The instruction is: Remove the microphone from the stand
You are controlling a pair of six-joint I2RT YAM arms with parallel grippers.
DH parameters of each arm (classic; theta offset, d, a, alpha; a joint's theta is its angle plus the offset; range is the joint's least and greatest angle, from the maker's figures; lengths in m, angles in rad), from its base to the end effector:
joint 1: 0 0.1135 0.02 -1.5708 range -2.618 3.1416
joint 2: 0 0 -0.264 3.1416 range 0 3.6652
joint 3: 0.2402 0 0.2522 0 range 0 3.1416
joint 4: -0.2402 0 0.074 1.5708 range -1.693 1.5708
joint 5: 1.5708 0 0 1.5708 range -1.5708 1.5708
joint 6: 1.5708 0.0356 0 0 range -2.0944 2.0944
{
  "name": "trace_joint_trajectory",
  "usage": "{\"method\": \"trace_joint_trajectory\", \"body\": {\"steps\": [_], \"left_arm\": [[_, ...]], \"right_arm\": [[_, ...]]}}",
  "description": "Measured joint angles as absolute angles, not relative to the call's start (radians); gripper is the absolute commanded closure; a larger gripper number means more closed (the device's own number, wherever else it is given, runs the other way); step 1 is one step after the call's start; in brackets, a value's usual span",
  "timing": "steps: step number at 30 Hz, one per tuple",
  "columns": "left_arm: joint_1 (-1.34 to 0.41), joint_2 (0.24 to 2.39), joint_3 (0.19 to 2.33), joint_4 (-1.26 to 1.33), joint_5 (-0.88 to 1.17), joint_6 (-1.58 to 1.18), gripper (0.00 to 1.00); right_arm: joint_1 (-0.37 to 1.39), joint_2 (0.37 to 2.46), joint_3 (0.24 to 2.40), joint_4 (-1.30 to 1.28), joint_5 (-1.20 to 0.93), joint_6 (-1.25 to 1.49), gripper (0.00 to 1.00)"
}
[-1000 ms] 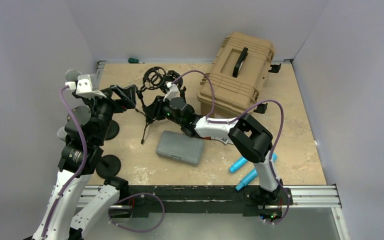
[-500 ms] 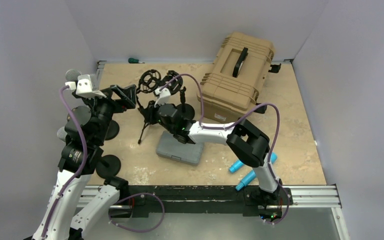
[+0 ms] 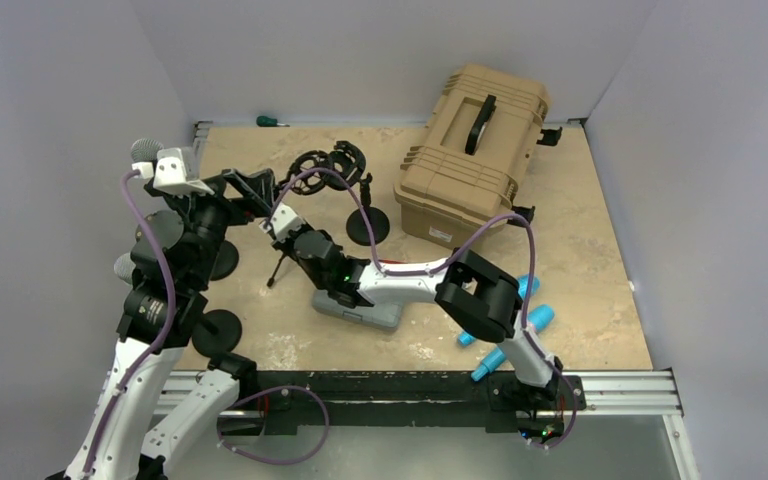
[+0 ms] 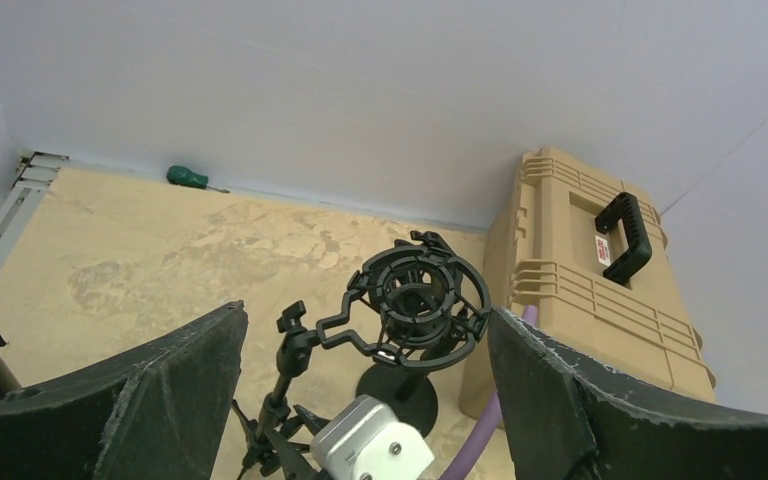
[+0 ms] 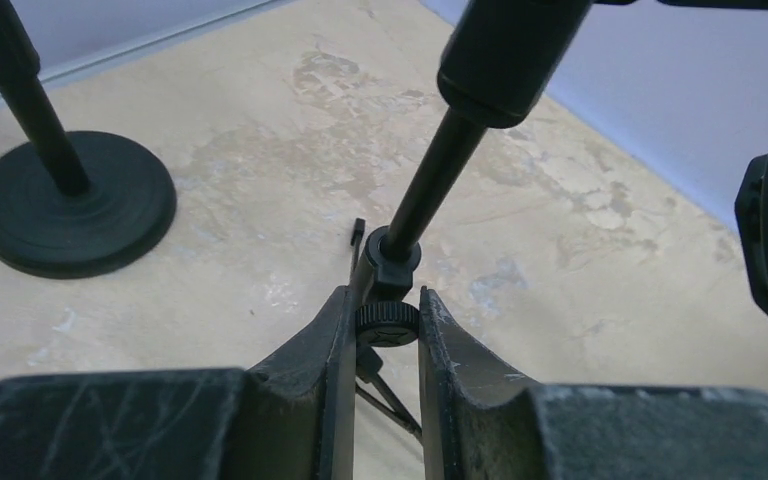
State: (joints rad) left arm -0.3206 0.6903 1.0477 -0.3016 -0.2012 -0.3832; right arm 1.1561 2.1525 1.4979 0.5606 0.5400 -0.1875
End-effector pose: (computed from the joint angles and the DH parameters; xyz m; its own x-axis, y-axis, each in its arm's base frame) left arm 0.1291 -0.0354 0.4296 0.0044 -0.3875 -0.9219 0.1306 0.9142 -0.3836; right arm 0.2182 0.4502 0.2227 0.0707 -0.2361 -0.9691 -0.5757 0.7838 -0.2330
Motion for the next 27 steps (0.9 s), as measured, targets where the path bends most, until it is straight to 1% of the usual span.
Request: {"method": "trace_joint_trajectory", "body": {"steps": [5, 6, 8, 11, 14, 16, 21, 27], "left_arm": [[-0.321, 0.700, 1.048, -0.302, -0.201, -0.383, 0.13], [-0.321, 0.702, 1.048, -0.302, -0.201, -0.383, 0.13], [-0.321, 0.706, 1.048, -0.302, -0.201, -0.383, 0.13], [-0.320, 0.708, 1.048, -0.302, -0.200, -0.383, 0.13], [-0.314, 0.707, 1.048, -0.302, -0.197, -0.383, 0.13], [-0.314, 0.707, 1.048, -0.301, -0.197, -0.383, 0.13], [-0.313, 0.709, 1.048, -0.302, -0.196, -0.383, 0.13], [-0.313, 0.711, 1.048, -0.300, -0.167, -0.382, 0.10]], "right_arm": [[1.173, 2.182, 1.505, 0.611, 0.594, -0.333, 1.00], [1.178, 2.189, 1.508, 0.626, 0.609, -0.363, 0.97], [1.184, 2.195, 1.508, 0.641, 0.620, -0.406, 0.76], [1.182, 2.191, 1.506, 0.636, 0.607, -0.410, 0.60], [1.174, 2.172, 1.493, 0.589, 0.577, -0.352, 0.45], [1.165, 2.150, 1.478, 0.558, 0.543, -0.295, 0.39], [1.153, 2.020, 1.400, 0.486, 0.468, -0.125, 0.33], [1.153, 1.821, 1.311, 0.456, 0.363, 0.102, 0.33]]}}
